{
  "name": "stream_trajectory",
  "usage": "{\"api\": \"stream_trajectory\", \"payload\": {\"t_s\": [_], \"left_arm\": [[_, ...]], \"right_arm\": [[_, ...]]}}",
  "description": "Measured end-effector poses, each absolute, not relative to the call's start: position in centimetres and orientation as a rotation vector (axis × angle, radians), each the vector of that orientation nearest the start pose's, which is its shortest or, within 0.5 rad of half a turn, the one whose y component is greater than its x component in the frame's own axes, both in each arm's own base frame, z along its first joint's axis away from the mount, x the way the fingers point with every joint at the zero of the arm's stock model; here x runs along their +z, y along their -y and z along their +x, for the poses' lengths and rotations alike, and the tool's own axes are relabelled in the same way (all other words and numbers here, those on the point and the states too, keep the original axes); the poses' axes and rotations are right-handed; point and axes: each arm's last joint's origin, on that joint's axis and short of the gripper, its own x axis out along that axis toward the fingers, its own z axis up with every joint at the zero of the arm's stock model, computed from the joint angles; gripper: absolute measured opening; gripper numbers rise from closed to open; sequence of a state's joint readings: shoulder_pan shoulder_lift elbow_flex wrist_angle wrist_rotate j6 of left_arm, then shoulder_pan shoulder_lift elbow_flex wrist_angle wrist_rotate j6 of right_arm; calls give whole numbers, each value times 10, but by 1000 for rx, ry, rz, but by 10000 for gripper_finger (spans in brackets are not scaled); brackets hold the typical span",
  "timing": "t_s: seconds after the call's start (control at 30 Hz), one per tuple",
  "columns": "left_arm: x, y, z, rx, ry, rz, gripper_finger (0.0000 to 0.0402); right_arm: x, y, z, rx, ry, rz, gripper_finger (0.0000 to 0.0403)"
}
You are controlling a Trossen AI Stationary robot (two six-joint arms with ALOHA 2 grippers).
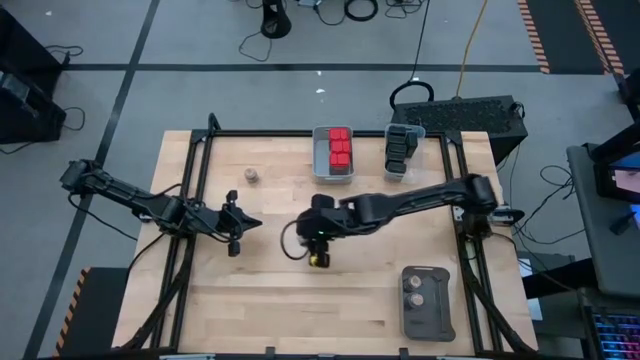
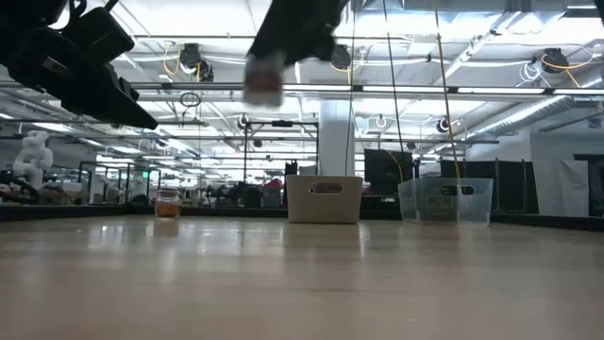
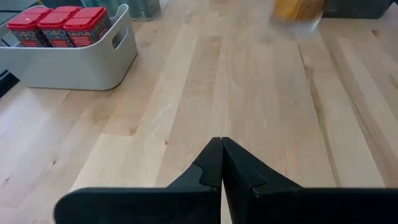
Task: Sort spices by type
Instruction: Put the brown seasoning bottle into the black bin
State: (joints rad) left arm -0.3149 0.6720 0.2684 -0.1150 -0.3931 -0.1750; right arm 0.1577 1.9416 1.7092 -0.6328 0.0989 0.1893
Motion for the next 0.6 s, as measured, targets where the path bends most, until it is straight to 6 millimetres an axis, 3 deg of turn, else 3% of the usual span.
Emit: {"api": "stream_trajectory", "payload": {"t_s": [0.27,0.6], "left_arm": [[181,34,141,111,-472,4,8],[182,35,141,108,-455,-3,8]], "right_arm": [[329,-100,375,6,-852,56,154],[335,-154,316,-189,-979,68,157]]}}
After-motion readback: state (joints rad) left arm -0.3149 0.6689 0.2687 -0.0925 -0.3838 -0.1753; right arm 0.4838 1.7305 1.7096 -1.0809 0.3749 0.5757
